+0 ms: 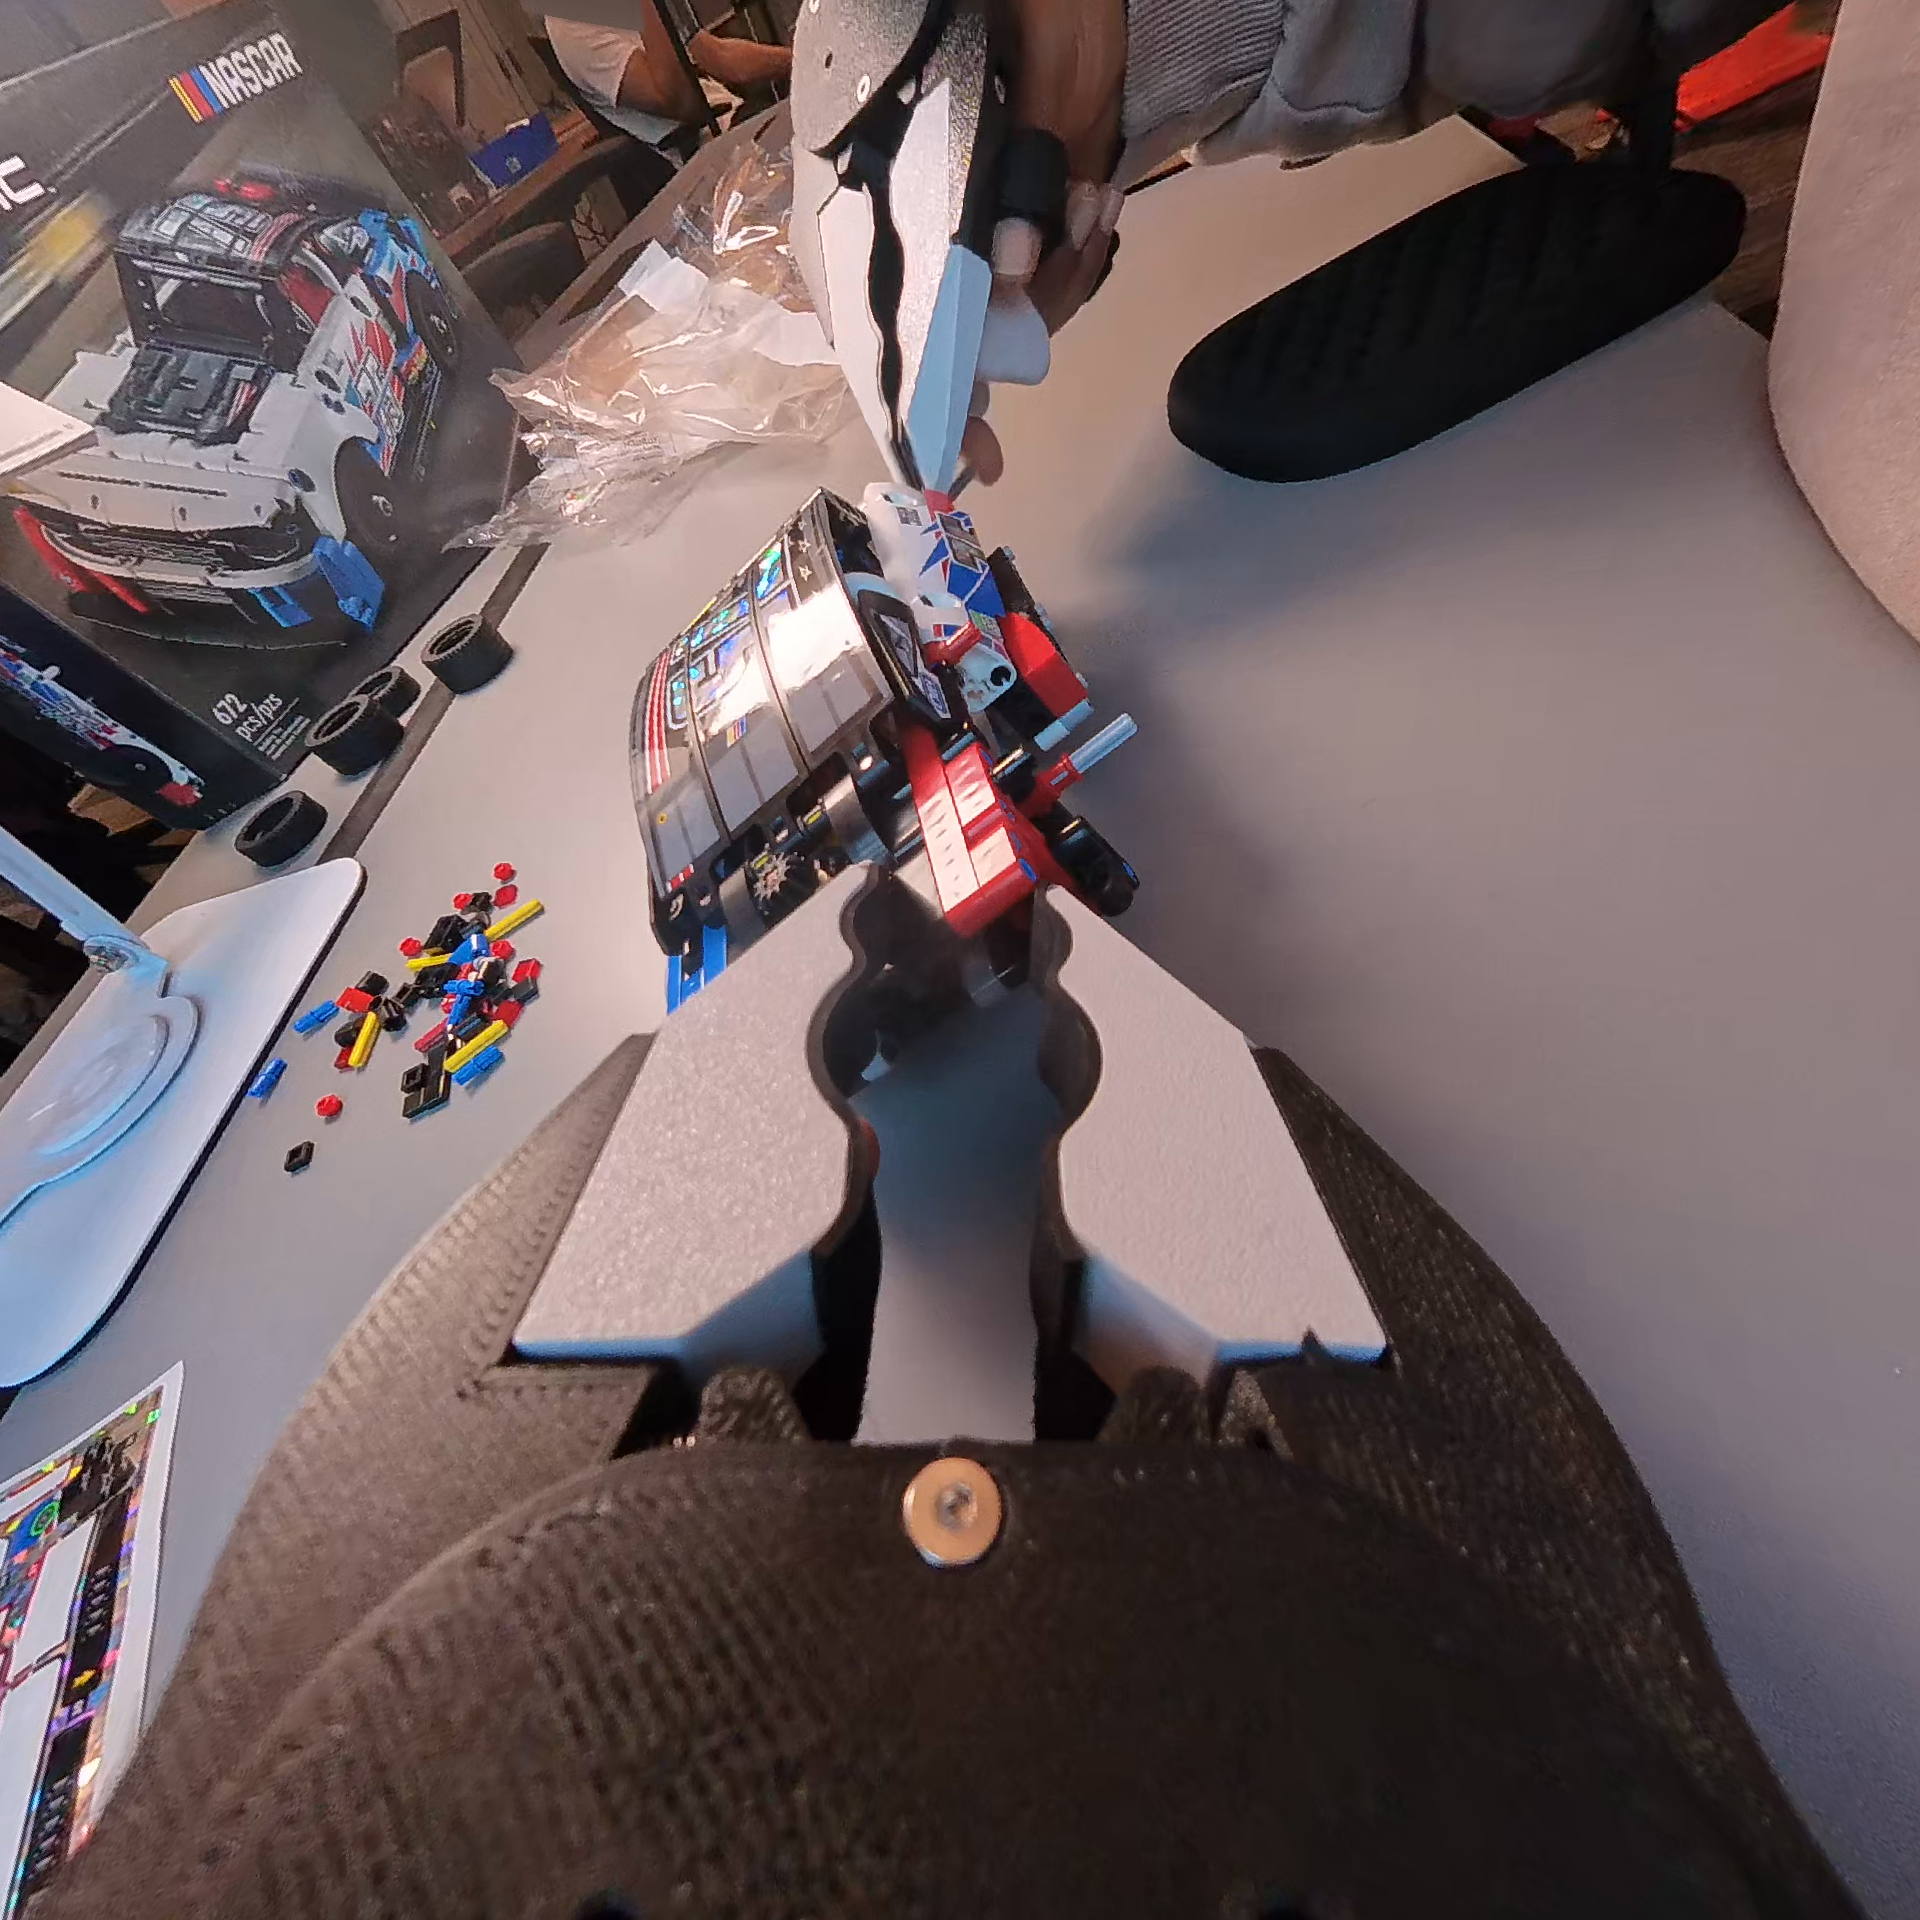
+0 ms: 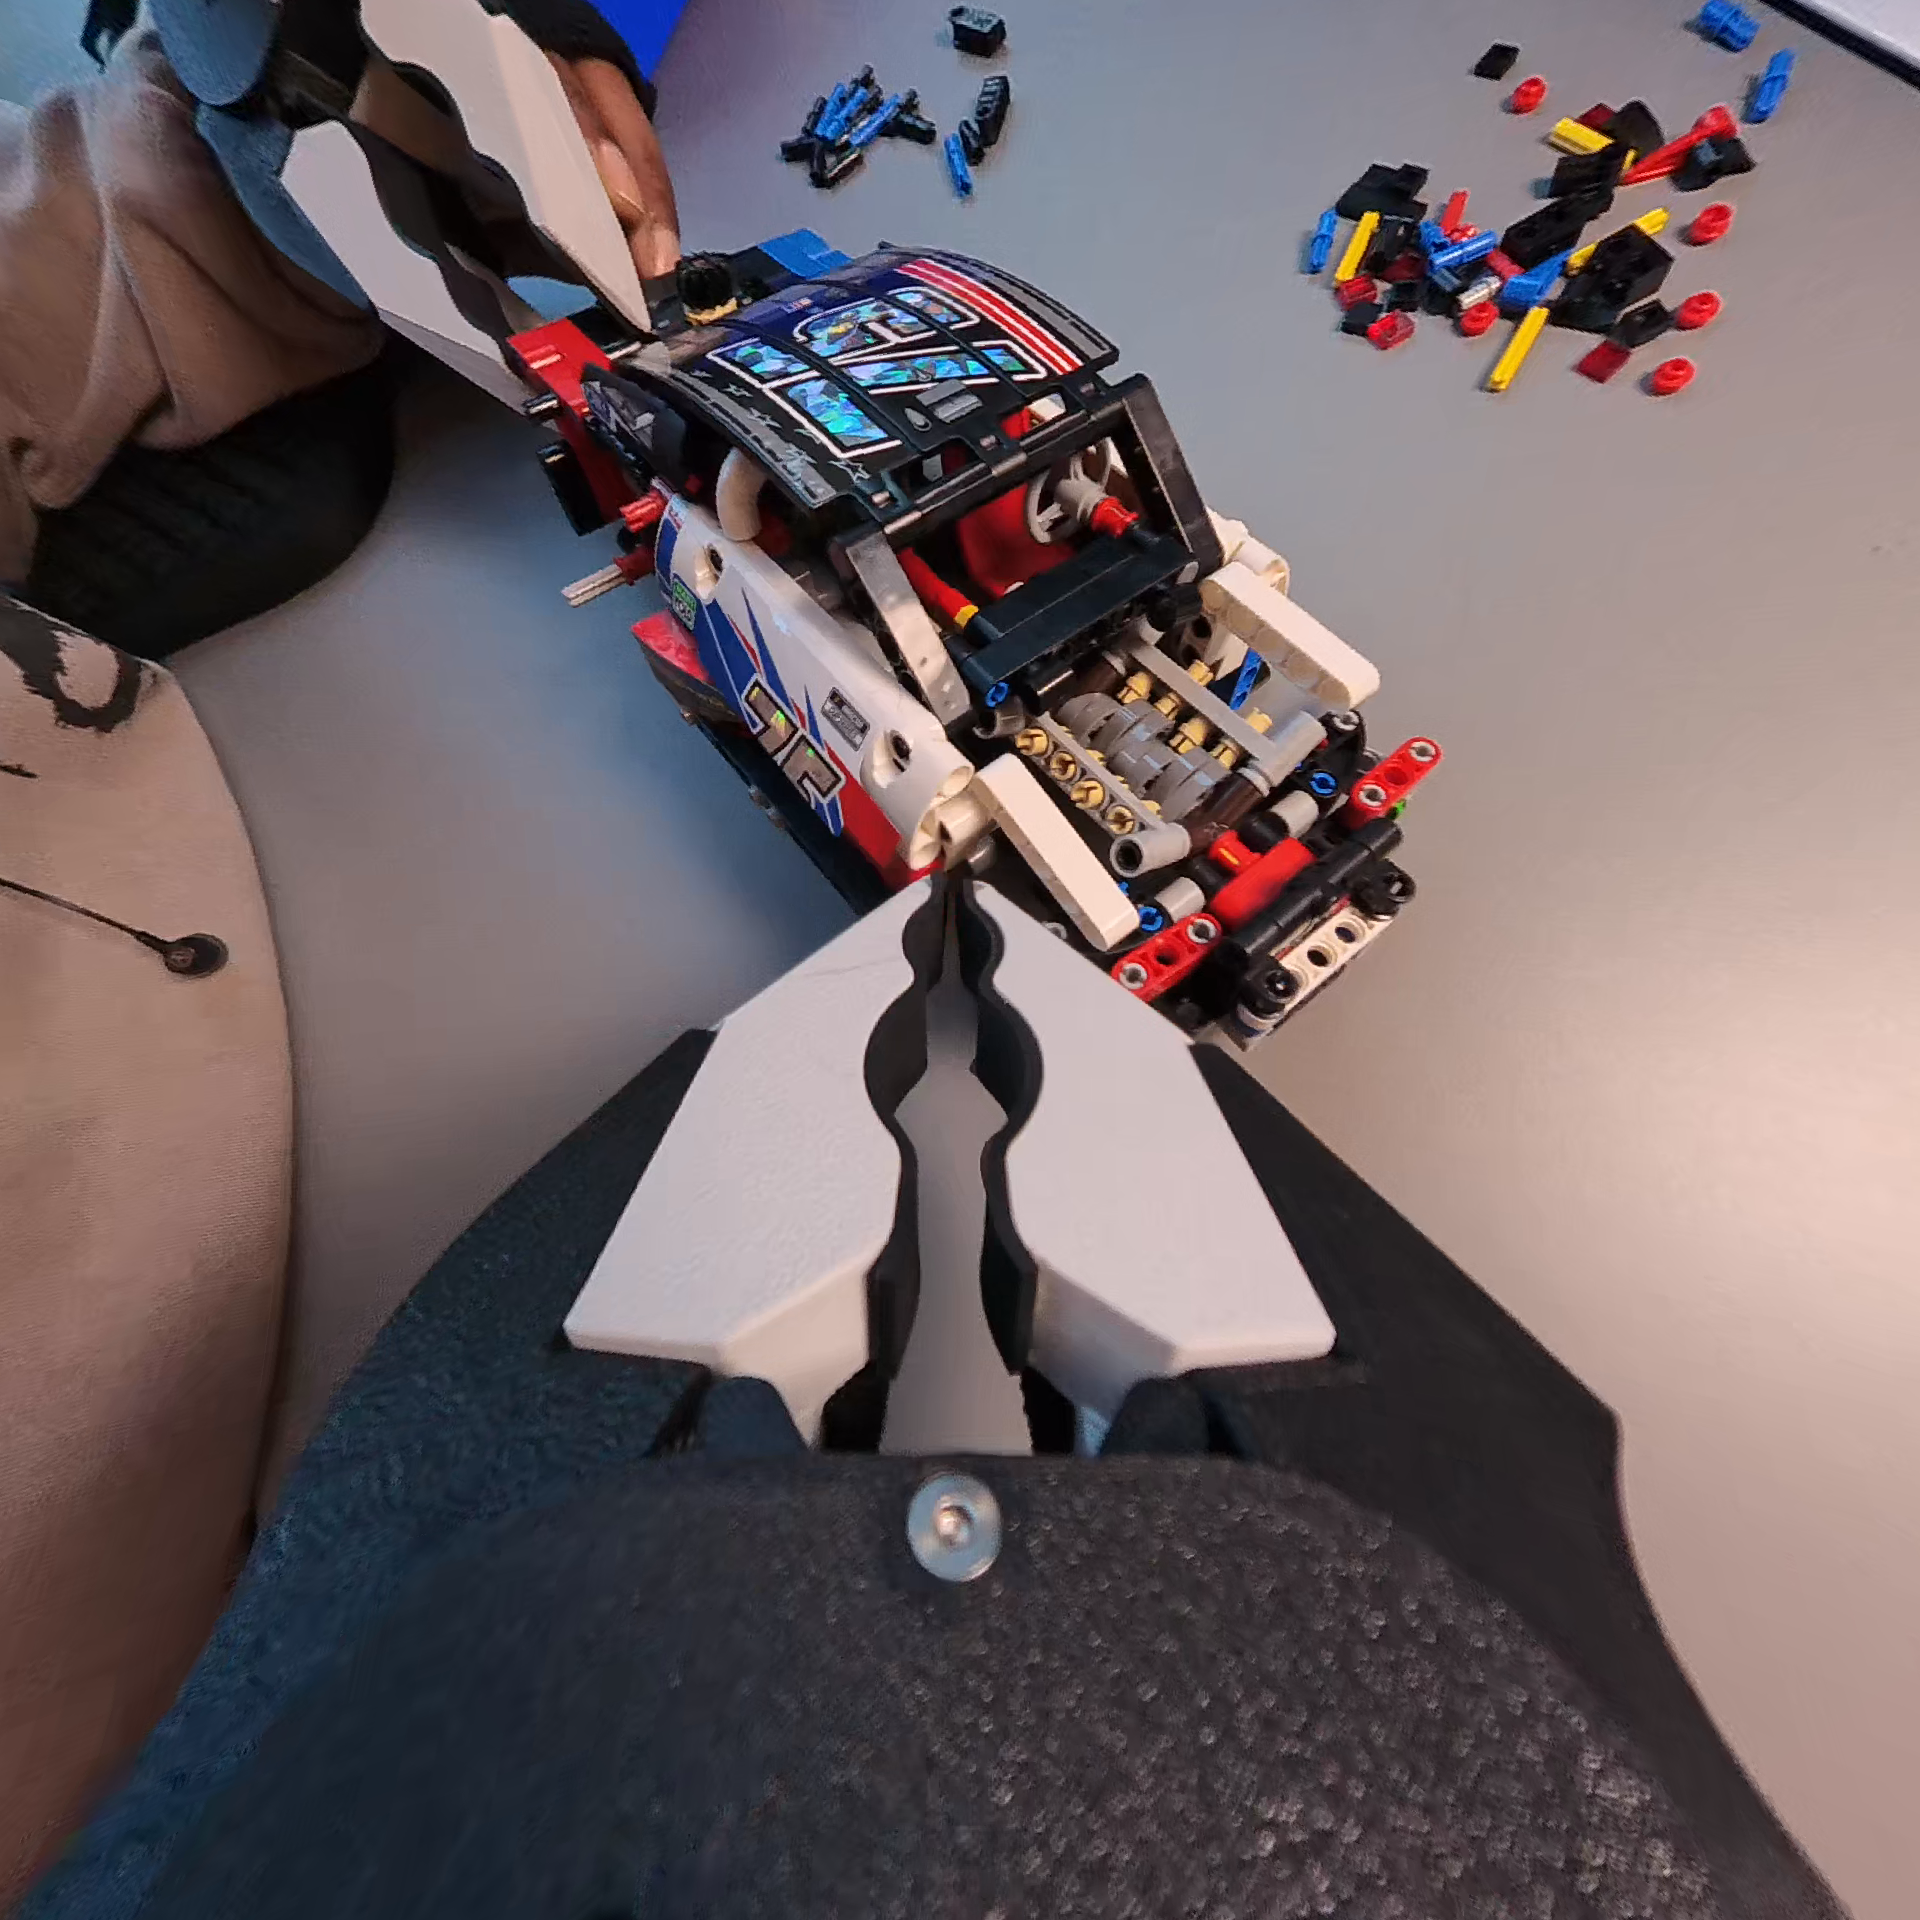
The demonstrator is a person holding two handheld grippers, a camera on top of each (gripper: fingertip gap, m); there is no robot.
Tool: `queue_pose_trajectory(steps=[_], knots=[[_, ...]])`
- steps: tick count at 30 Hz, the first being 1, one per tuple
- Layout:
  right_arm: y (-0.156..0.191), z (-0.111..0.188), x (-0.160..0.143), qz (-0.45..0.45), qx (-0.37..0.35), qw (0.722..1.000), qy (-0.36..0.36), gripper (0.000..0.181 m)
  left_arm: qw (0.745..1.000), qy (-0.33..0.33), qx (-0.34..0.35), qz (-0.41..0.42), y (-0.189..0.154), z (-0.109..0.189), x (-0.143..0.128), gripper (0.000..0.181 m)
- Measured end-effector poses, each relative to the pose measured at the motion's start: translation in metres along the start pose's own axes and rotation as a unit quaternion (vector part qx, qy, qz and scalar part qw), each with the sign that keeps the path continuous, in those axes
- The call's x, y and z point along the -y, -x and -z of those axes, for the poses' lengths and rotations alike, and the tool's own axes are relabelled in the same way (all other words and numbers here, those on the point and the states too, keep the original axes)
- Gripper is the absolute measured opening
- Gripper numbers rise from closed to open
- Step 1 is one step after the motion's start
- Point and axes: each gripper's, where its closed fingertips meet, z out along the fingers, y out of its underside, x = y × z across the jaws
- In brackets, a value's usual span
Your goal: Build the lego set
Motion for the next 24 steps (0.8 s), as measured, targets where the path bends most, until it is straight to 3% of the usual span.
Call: queue_pose_trajectory(steps=[2, 7, 14, 20, 24], knots=[[0.007, 0.002, 0.001, -0.004, 0.017, 1.000, -0.011, 0.000, 1.000, -0.001, 0.000, 0.004, 0.001, 0.000, 0.000, 0.025], [-0.001, 0.014, 0.006, 0.018, -0.022, 0.999, -0.044, 0.010, 0.999, -0.015, 0.001, 0.036, 0.007, 0.002, 0.005, 0.024], [-0.006, 0.050, 0.038, 0.124, -0.081, 0.974, -0.172, 0.019, 0.990, -0.055, -0.027, 0.126, 0.031, 0.010, 0.009, 0.022], [-0.015, 0.053, 0.051, 0.210, -0.131, 0.956, -0.158, 0.025, 0.974, -0.093, -0.060, 0.200, 0.057, 0.016, 0.007, 0.020], [-0.034, 0.043, 0.054, 0.274, -0.169, 0.938, -0.126, 0.046, 0.968, -0.106, -0.064, 0.218, 0.070, 0.017, 0.003, 0.017]])
